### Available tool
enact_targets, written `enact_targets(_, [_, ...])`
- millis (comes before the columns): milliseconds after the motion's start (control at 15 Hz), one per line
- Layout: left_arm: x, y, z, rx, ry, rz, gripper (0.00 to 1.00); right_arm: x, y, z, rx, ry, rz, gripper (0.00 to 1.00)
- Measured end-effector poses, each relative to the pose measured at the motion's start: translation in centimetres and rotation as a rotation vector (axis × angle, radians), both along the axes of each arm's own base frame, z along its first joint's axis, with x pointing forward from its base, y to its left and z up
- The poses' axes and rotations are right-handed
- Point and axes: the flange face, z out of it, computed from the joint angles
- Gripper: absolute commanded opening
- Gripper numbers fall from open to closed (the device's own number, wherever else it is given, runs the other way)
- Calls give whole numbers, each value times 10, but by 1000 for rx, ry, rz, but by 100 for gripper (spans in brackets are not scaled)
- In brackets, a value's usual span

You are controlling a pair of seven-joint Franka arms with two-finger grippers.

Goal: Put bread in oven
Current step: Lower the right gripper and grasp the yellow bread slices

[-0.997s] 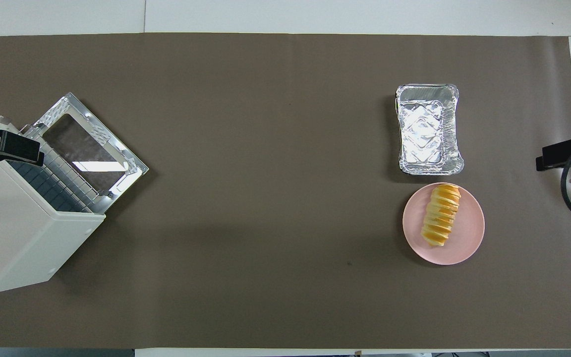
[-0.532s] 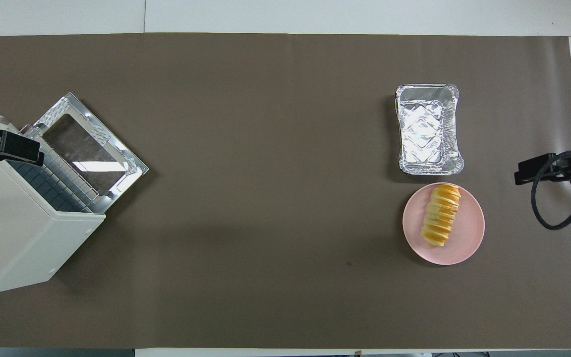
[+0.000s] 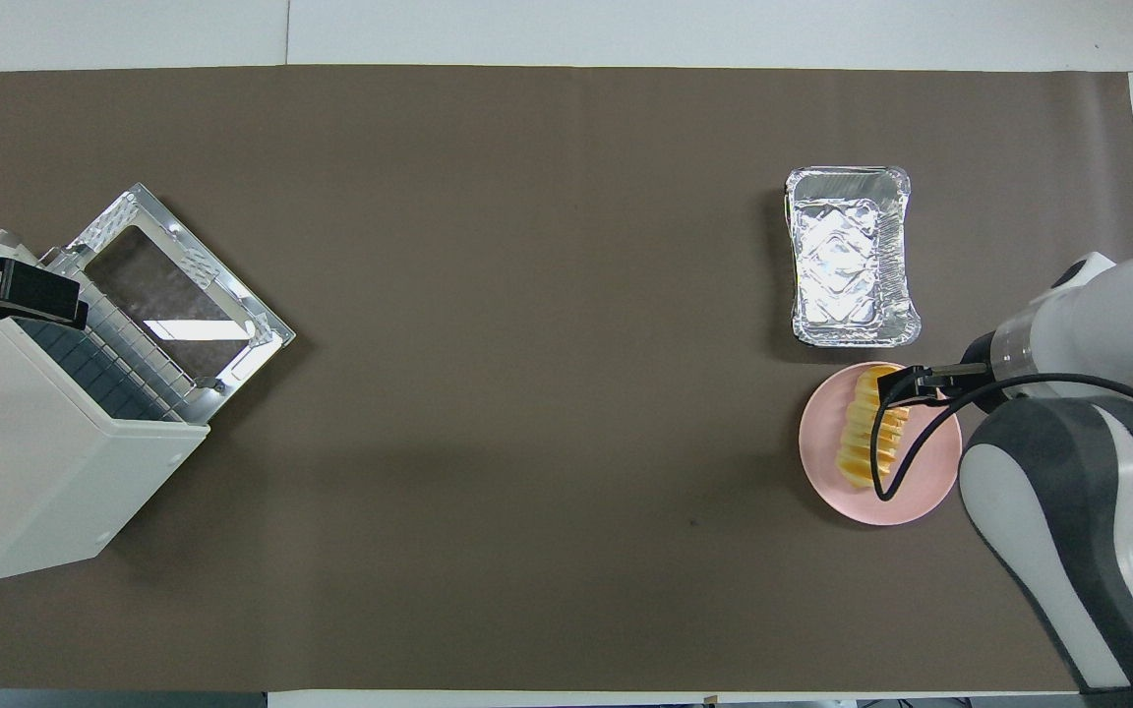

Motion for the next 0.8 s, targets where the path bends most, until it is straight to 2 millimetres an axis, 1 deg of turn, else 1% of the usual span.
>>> enact_targets(199, [0,0,0,0,0,0,100,-12,0,-44,-4,-24,-52,100])
enact_targets(332, [0,0,0,0,0,0,100,-20,-1,-66,-11,-18,-131,100])
enact_targets(532, [0,0,0,0,0,0,100,-23,-2,-81,-20,3,-194,100])
enact_targets(798, [0,0,0,0,0,0,100,-32,-4,-107,-16,-25,-204,100])
